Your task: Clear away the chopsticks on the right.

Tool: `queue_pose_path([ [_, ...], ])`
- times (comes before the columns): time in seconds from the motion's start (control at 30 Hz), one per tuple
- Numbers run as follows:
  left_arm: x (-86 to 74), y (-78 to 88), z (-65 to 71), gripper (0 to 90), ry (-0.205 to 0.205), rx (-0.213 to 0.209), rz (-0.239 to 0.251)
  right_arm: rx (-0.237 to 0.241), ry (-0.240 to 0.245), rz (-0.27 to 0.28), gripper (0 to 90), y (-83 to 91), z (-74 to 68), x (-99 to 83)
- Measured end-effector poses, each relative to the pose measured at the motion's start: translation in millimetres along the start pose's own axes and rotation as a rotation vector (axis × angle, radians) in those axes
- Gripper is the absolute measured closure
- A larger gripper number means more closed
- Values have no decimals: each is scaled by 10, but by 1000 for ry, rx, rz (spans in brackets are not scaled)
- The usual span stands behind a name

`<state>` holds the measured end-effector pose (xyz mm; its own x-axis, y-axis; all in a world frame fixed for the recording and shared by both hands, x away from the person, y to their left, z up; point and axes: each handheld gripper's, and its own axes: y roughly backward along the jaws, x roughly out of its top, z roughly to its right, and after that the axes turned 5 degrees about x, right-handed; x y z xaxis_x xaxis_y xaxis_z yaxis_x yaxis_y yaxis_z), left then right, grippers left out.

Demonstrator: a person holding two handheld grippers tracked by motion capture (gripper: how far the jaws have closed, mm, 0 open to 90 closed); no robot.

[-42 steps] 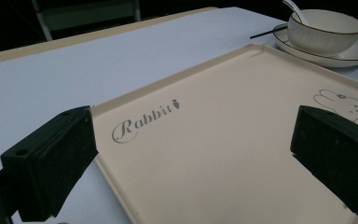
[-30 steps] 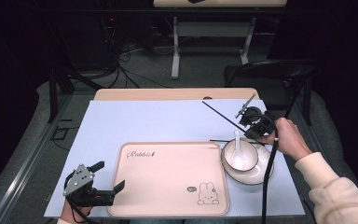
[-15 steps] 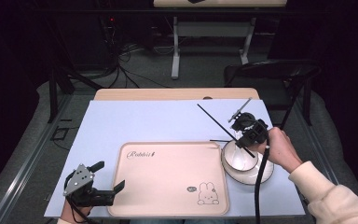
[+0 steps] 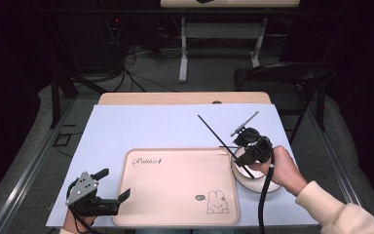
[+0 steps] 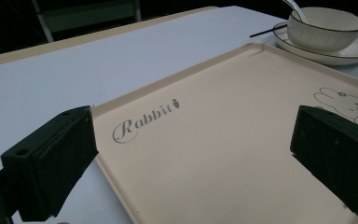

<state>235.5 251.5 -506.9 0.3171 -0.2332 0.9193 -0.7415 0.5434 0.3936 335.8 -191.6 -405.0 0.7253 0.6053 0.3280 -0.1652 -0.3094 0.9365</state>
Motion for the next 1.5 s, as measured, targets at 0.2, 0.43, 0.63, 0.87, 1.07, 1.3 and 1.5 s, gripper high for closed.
queue_pose_path([
  [0.2,-1,2,0,2,1,0,0,29,-24,15,854,-67,-70,-64],
  [0.43,1,4,5,2,-6,3,-4,78,-85,58,854,-200,-133,-173],
  [0.63,1,7,6,2,-9,5,-2,101,-128,68,854,-326,-185,-252],
  [0.87,-1,7,7,2,-2,4,-2,132,-176,91,854,-518,-249,-367],
  [1.07,0,4,8,2,-7,2,-1,158,-231,104,854,-712,-238,-515],
  [1.3,-2,13,11,2,-8,5,-2,142,-298,122,855,-867,-227,-656],
  [1.5,1,-5,9,2,-8,3,-4,143,-325,100,854,-989,-228,-719],
])
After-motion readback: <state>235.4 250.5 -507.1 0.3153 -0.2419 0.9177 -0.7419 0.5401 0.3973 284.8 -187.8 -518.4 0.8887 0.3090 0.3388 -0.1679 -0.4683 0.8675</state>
